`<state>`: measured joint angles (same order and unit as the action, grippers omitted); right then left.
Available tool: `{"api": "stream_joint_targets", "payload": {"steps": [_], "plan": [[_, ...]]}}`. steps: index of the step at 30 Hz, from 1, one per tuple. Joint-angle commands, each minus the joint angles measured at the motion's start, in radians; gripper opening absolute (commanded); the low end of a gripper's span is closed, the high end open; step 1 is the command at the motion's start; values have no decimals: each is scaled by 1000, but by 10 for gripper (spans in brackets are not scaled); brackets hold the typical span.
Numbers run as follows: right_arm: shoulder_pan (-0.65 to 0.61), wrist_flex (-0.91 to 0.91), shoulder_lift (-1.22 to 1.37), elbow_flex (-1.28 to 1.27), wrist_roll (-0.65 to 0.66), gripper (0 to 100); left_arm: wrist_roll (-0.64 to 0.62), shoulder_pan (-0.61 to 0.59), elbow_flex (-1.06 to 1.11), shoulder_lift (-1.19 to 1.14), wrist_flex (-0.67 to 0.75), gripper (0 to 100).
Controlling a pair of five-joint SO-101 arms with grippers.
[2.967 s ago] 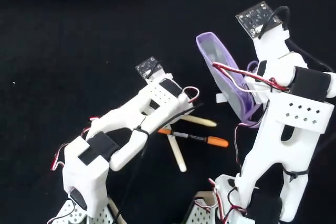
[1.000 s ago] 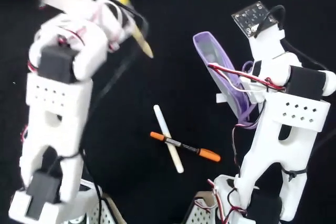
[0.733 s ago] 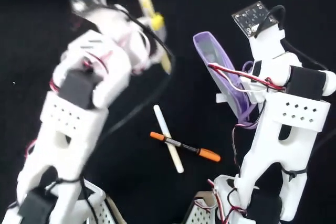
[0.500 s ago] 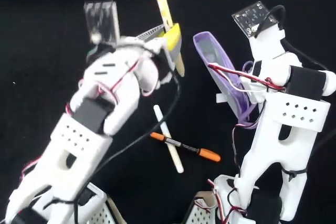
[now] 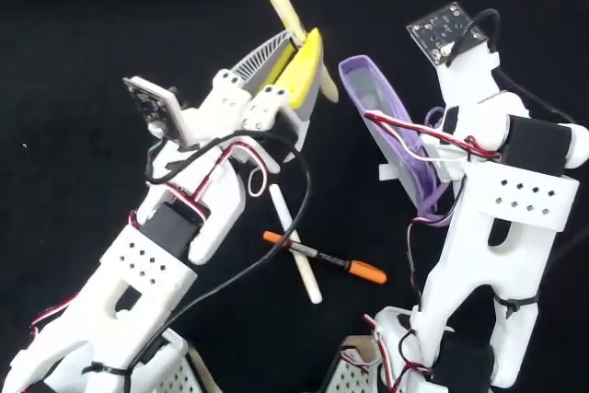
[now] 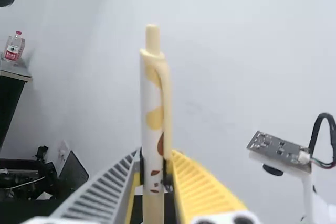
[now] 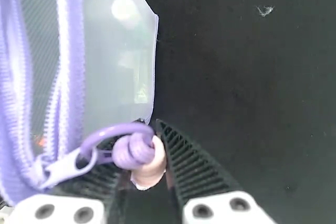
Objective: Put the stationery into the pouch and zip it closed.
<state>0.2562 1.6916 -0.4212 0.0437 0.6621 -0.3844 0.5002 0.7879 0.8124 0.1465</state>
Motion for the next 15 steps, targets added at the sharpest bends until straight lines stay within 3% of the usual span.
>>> {"api": "stream_joint_targets", "payload": {"steps": [1,5,9,15], "plan": [[-14,-17,-24,2,-11,11,-58,15,-76,15,25,29],[-14,-17,-24,2,-11,11,-18,51,-36,-2,123,29],[-14,-17,-24,2,-11,11,103,119,-16,-60,249,29],[-8,-17,-24,2,-11,11,172,147,-42,-245,265,29]]}}
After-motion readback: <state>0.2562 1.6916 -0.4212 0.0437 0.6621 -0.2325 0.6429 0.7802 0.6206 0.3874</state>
